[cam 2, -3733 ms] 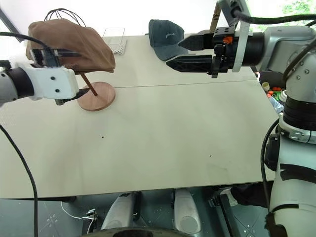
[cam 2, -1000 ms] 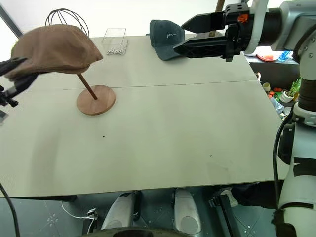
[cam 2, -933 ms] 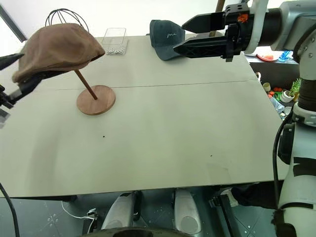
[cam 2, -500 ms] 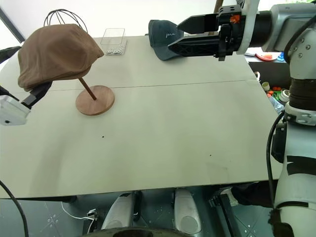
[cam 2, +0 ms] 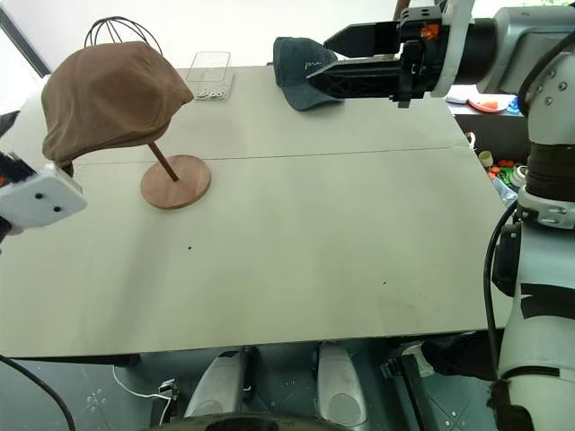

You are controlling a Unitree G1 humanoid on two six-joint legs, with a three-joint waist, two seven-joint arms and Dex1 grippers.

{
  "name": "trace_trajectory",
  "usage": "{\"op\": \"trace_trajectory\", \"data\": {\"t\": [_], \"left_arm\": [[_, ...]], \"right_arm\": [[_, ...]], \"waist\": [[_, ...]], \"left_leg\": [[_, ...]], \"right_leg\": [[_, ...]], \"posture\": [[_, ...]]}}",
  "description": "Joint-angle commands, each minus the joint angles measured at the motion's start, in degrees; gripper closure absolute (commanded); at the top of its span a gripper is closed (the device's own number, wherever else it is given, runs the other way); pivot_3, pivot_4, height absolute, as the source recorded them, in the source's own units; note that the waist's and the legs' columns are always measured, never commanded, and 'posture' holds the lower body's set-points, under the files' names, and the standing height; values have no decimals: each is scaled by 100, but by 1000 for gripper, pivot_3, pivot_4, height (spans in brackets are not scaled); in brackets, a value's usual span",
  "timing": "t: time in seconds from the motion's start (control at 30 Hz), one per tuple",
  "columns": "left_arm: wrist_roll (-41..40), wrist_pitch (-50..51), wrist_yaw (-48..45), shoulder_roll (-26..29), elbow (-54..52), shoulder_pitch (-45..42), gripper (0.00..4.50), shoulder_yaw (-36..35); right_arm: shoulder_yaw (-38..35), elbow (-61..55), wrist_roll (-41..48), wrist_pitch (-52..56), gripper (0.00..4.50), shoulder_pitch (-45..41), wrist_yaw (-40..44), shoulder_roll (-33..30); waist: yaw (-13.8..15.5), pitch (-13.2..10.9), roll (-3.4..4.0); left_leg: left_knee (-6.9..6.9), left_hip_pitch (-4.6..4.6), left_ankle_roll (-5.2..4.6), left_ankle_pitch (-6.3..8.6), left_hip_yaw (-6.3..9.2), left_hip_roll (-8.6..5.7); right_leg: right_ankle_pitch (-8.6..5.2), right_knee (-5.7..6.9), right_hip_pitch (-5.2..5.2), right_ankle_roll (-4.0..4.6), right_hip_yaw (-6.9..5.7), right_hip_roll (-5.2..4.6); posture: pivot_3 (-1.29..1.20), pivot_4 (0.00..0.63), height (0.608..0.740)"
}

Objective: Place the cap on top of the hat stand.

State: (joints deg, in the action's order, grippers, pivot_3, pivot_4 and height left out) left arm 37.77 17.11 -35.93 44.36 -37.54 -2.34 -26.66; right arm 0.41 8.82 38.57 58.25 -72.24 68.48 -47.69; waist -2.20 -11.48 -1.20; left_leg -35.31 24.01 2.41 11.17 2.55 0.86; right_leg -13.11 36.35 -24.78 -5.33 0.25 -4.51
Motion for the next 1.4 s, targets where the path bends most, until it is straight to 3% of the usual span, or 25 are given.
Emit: {"op": "trace_trajectory", "data": {"t": [0.03, 0.1, 0.17, 0.27, 0.43, 0.77, 1.03, 1.13, 1.3, 1.4], "left_arm": [[170, 229, 243, -58, 129, -236, 39, 191], [111, 245, 317, -89, 179, -389, 39, 345], [20, 180, 343, -100, 159, -442, 564, 441], [-55, 22, 404, -50, 161, -423, 1844, 445], [-526, -941, 747, 259, 608, -276, 4449, -73], [-2048, -3837, 1367, 884, 2470, 72, 4449, -981], [-2270, -3618, 1368, 744, 2669, 16, 4449, -738], [-2311, -3514, 1373, 607, 2459, 81, 3379, -692], [-2464, -3317, 1236, 430, 2074, 358, 987, -805], [-3022, -3114, 857, 372, 1736, 702, 987, -1003]], "right_arm": [[-290, -220, 117, -31, 0, -66, -27, -46], [-312, -236, 138, -2, 0, -79, -41, -57], [-321, -267, 147, 10, 0, -71, -58, -68], [-339, -298, 150, 14, 0, -41, -53, -95], [-393, -353, 171, 38, 0, 28, -78, -122], [-461, -476, 236, 44, 0, 207, -163, -136], [-428, -439, 265, 255, 0, 64, -202, -120], [-431, -448, 278, 293, 0, 47, -216, -116], [-346, -516, 220, 111, 0, 113, -127, -120], [-300, -450, 189, 32, 0, 130, -54, -93]], "waist": [[1, 0, 0], [4, 0, 0], [5, 0, 0], [0, 0, 0], [-8, 0, -1], [-3, 0, 0], [2, 0, 0], [3, 0, 0], [-6, 0, 0], [-20, 0, 0]], "left_leg": [[0, 0, 0, 0, 0, 0], [0, -1, 0, 0, 1, 0], [0, 0, 0, 0, 2, 0], [0, 0, 0, 0, 2, 0], [2, -1, 0, 0, 2, 1], [3, -1, 0, 0, -1, 0], [3, 1, 0, 0, -3, 0], [4, 1, 0, 0, -4, 0], [4, 1, 0, 0, -4, 1], [5, 0, 0, 0, -4, 1]], "right_leg": [[0, 0, 0, 0, 0, 0], [0, 1, 0, -1, 0, 0], [0, 1, 0, -1, -1, 1], [0, 0, 0, -1, 0, 0], [0, 0, 0, 0, 0, 0], [-1, -2, -3, 4, 1, -7], [-2, -3, -3, 4, 1, -7], [-1, -3, -3, 3, 1, -7], [0, -2, -3, 2, 1, -6], [-1, -3, -3, 2, 1, -5]], "posture": [[0, 150, 740], [0, 150, 740], [0, 150, 740], [0, 150, 740], [0, 150, 740], [0, 150, 740], [0, 150, 740], [0, 150, 740], [0, 150, 740], [0, 150, 740]]}}
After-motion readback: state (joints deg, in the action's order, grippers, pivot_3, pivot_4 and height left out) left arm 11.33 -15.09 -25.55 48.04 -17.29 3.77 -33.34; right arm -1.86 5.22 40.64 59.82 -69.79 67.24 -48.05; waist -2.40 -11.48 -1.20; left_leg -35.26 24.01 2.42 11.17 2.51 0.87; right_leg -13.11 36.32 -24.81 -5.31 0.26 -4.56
